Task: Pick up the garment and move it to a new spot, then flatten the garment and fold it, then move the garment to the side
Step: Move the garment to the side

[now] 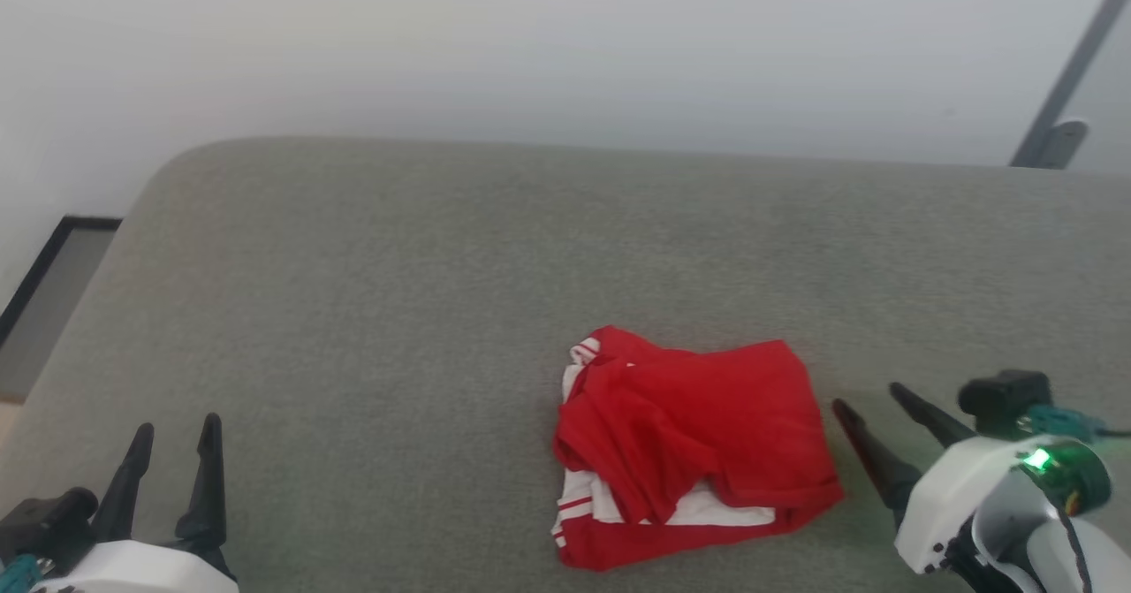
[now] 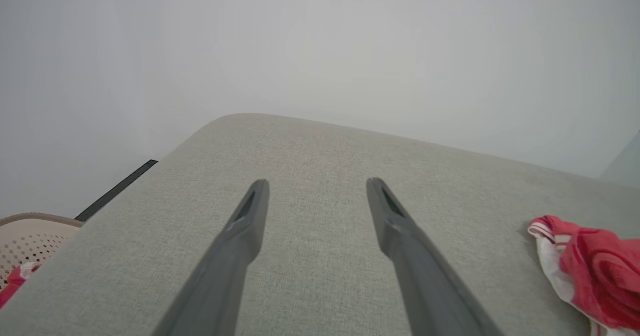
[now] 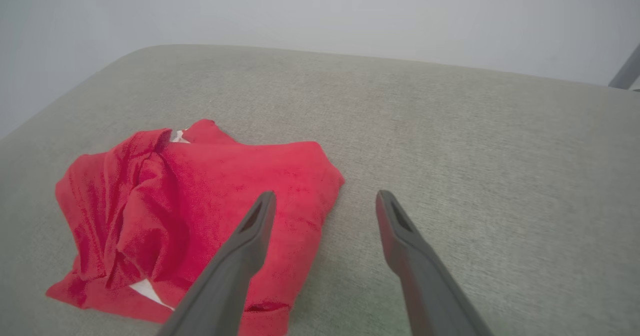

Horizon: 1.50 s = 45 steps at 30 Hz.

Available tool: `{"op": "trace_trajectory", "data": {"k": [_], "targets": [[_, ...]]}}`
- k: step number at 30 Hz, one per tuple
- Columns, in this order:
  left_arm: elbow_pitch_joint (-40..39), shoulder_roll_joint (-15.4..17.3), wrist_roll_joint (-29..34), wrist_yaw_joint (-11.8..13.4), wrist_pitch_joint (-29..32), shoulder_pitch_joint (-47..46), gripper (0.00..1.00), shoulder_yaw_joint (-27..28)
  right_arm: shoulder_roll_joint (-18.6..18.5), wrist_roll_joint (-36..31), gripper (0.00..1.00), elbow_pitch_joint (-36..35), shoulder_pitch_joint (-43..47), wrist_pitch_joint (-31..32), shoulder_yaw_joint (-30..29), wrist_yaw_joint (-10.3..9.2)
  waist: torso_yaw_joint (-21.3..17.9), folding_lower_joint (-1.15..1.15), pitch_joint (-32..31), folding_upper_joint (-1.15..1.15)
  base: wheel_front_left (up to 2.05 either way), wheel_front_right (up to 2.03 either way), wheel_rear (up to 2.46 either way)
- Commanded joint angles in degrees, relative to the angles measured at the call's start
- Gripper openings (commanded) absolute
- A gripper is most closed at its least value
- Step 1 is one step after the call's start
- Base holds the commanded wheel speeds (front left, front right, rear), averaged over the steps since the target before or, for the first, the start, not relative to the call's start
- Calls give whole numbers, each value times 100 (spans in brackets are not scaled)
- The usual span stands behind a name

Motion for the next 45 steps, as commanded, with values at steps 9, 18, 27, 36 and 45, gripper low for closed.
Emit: {"op": "trace_trajectory", "data": {"k": [9, 18, 27, 36, 45], "targets": [[8, -83, -4, -10, -22, -198, 100, -101, -215, 258, 100, 361, -471, 746, 336, 1, 451, 0, 330, 0, 0, 0, 0], [17, -175, 23, -10, -22, -382, 100, -225, -254, 411, 100, 698, -750, 2049, 304, 1, 732, 0, 667, 0, 0, 0, 0], [84, -281, 45, -11, -22, -557, 100, -345, -74, 551, 100, 978, -944, 3520, 334, 1, 863, 0, 873, 0, 0, 0, 0], [124, -294, 43, -11, -22, -630, 100, -304, -91, 422, 0, 723, -1003, 3989, 63, -3, 814, 0, 922, 0, 0, 0, 0], [81, -297, 98, -10, -22, -821, 100, -428, -79, 103, 0, 316, -1200, 4169, -564, -5, 555, 0, 990, 0, 0, 0, 0]]}}
